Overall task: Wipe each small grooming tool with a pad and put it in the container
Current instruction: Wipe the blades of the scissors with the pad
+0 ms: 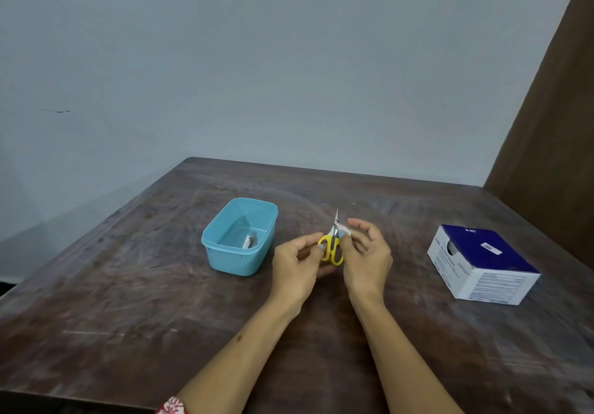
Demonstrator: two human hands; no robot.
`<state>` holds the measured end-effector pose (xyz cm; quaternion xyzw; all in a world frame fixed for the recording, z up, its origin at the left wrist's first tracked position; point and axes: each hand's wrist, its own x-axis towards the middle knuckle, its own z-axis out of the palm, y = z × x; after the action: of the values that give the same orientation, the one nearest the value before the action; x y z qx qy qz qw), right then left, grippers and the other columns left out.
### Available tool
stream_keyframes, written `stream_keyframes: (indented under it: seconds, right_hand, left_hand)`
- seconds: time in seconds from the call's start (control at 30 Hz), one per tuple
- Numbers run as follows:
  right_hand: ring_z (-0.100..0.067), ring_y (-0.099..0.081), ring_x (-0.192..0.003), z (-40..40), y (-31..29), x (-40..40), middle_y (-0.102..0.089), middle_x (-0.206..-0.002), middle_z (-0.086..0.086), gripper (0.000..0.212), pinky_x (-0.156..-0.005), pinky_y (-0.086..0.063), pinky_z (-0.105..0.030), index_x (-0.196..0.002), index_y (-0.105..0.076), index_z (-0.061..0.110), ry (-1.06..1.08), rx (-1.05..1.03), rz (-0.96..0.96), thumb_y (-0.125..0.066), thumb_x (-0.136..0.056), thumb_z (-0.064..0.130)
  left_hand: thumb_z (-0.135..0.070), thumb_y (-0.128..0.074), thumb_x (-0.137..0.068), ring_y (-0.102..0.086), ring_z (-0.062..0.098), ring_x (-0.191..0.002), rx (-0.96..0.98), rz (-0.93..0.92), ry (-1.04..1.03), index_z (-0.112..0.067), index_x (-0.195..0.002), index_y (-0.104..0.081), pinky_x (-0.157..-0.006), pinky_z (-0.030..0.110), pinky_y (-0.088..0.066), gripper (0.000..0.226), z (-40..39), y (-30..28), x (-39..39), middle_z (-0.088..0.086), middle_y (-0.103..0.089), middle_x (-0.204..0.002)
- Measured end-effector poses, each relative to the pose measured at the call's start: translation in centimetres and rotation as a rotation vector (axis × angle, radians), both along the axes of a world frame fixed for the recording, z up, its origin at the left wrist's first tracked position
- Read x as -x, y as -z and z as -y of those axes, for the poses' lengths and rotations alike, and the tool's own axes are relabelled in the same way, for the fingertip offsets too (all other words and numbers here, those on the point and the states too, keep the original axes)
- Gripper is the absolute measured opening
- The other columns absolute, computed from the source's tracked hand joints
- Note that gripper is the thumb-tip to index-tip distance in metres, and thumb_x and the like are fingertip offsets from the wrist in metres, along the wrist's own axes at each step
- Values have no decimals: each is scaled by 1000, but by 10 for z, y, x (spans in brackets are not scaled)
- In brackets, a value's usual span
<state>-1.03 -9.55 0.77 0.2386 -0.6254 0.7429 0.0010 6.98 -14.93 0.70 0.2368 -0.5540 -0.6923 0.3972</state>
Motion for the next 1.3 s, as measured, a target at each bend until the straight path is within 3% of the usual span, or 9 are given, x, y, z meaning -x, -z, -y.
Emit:
stream_keyframes:
  seconds: [0.2,0.33,0.5,0.7,0.83,0.9,1.0,1.1,1.3]
  right_hand:
    - [1,-67,-82,-2,-3,-7,-67,-86,7,27,-72,-52,-10,-100,-60,22,18,-54,-130,-62,-84,0]
    - [4,-66,-74,-2,-2,-8,-65,-78,17,19,-68,-51,-11,-89,-68,17,85,-127,-248,-63,-83,-1]
    - [4,-65,-75,-2,-2,-10,-69,-81,9,17,-68,-50,-7,-95,-68,17,112,-114,-270,-65,-84,3]
    - [4,-65,-68,-4,-5,-17,-71,-77,5,27,-61,-45,-3,-107,-60,19,82,-100,-279,-62,-84,6]
    - [-9,-50,-43,-5,-5,-21,-57,-51,4,35,-50,-46,-28,-116,-52,20,82,-139,-393,-52,-86,3]
    - [-10,-54,-48,-4,-5,-22,-65,-60,2,38,-52,-48,-32,-118,-50,22,58,-169,-418,-53,-86,1]
    - [-2,-67,-78,-4,-5,-22,-74,-92,3,39,-69,-56,-24,-117,-53,24,20,-200,-413,-61,-86,3]
    - [11,-64,-80,-4,-5,-18,-70,-85,11,39,-68,-51,-9,-111,-57,24,1,-145,-339,-66,-82,0]
    - [4,-65,-76,-4,-8,-14,-69,-76,12,39,-67,-45,-3,-111,-55,20,65,-12,-234,-72,-79,4]
  left_hand:
    - [5,-57,-87,-71,17,-79,-50,-25,70,-14,-97,-69,-68,31,-60,24,-1,-1,-4,7,-74,-84]
    - [5,-56,-88,-69,20,-79,-57,-12,48,-9,-97,-68,-69,33,-60,21,-1,-1,-4,11,-72,-85]
    - [2,-59,-87,-69,20,-74,-64,-12,46,4,-104,-62,-67,32,-60,18,-1,0,-3,17,-71,-83]
    - [1,-61,-86,-69,21,-76,-26,1,3,-3,-96,-66,-64,29,-60,12,0,1,-3,18,-72,-84]
    - [-2,-64,-85,-71,17,-75,4,36,-40,-13,-89,-67,-64,29,-59,12,3,4,-3,8,-74,-81]
    - [-3,-64,-85,-71,18,-77,-12,36,-55,-12,-90,-67,-66,32,-59,11,6,4,-3,8,-74,-82]
    - [-4,-64,-85,-71,17,-78,4,38,-73,-13,-89,-67,-69,33,-59,11,8,5,-3,6,-74,-82]
    - [0,-63,-85,-71,13,-73,8,17,-36,-12,-88,-67,-63,29,-59,13,10,4,-4,6,-74,-79]
    - [4,-61,-85,-69,12,-68,43,61,113,-8,-86,-65,-63,34,-60,12,8,3,-4,3,-72,-71]
